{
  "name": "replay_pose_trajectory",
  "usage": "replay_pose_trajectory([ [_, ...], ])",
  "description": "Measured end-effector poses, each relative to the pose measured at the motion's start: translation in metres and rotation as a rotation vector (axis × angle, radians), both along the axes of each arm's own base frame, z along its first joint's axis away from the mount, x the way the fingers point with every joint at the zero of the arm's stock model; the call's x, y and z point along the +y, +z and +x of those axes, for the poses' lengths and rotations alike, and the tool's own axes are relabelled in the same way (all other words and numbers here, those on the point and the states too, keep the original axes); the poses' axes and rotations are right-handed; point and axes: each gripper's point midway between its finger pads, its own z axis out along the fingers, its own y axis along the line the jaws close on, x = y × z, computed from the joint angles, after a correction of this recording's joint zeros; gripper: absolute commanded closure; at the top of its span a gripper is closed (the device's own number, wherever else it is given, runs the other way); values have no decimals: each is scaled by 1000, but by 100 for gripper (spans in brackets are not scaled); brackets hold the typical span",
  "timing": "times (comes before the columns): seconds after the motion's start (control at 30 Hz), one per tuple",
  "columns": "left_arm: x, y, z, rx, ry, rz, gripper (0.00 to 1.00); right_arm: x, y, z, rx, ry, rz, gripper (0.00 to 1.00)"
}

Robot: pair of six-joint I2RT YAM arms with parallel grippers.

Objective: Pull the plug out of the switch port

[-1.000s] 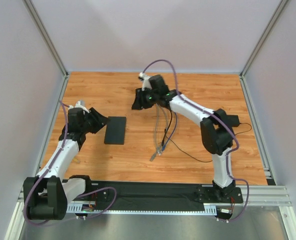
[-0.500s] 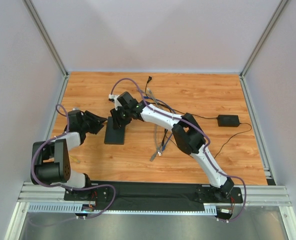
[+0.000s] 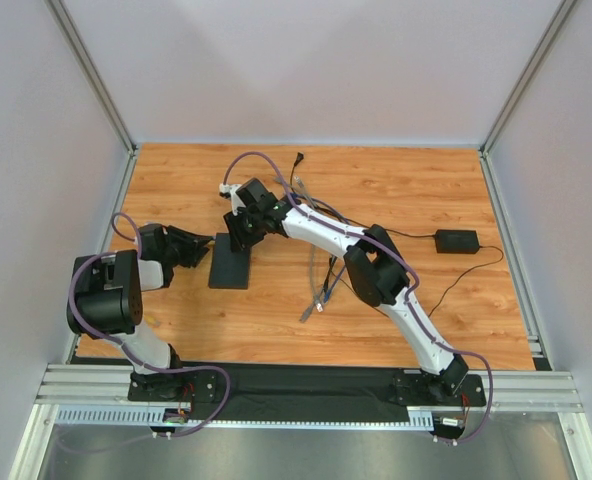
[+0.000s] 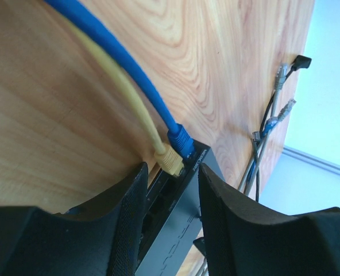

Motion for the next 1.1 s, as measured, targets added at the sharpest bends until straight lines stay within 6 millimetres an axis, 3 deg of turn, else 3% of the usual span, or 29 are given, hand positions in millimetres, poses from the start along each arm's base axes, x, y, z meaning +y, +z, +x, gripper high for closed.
replay_pose_trajectory([
  [0.5,-2,-3,5,-43,-1,-17,64,6,0,5,2,40,21,67],
  [0.9,-6,-3,2,-57,-26,-9,62,5,0,5,8,43,17,68],
  [1.1,-9,-4,3,-54,-42,1,66,4,-1,5,14,47,17,68],
])
